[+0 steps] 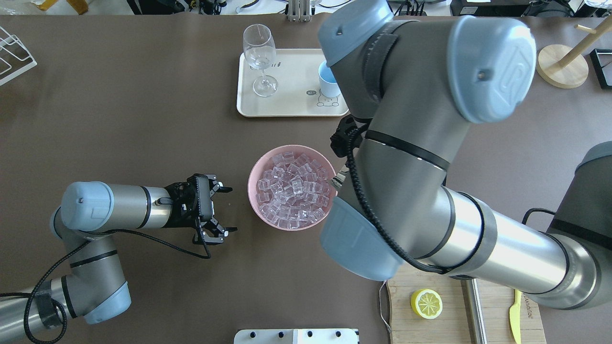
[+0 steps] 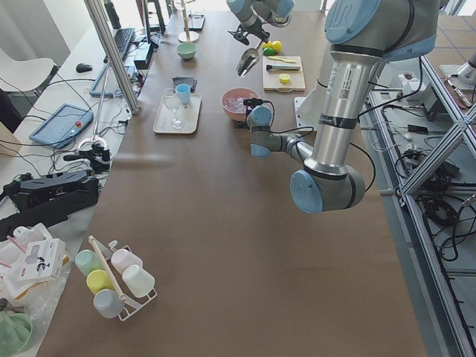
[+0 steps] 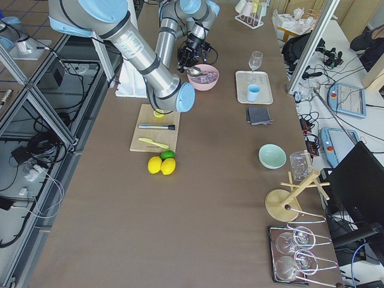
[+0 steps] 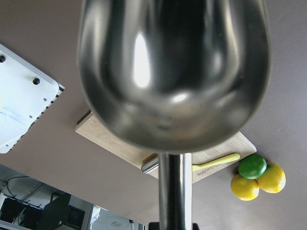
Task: Put ice in cup with scoop
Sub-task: 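Lower the scoop into the ice cubes with the right gripper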
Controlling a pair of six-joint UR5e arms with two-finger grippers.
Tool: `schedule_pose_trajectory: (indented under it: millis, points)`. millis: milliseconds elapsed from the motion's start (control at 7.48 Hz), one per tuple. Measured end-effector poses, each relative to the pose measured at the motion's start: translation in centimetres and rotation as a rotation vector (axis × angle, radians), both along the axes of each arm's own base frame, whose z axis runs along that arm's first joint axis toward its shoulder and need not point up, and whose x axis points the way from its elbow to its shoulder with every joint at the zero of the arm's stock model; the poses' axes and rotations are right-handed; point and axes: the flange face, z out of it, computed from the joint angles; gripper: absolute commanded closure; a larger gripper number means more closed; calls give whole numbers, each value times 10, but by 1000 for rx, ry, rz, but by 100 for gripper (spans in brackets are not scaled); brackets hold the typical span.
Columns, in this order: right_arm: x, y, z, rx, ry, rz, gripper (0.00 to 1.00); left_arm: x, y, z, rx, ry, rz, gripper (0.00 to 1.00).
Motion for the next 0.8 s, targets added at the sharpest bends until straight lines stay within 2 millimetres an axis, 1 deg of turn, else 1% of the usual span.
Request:
schedule_pose_trajectory:
  millis: [134, 267, 534, 802]
  points:
    - [-17, -1, -12, -11, 42, -23, 100, 0, 0, 0, 1, 0, 0, 1]
    - [-30, 2, -16, -15, 68, -47, 100, 0, 0, 0, 1, 0, 0, 1]
    - [-50, 13, -11, -4, 108, -92, 100, 0, 0, 1, 2, -1, 1, 1]
    - [-69, 18, -14, 21, 153, -132, 100, 1, 0, 1, 2, -2, 1, 1]
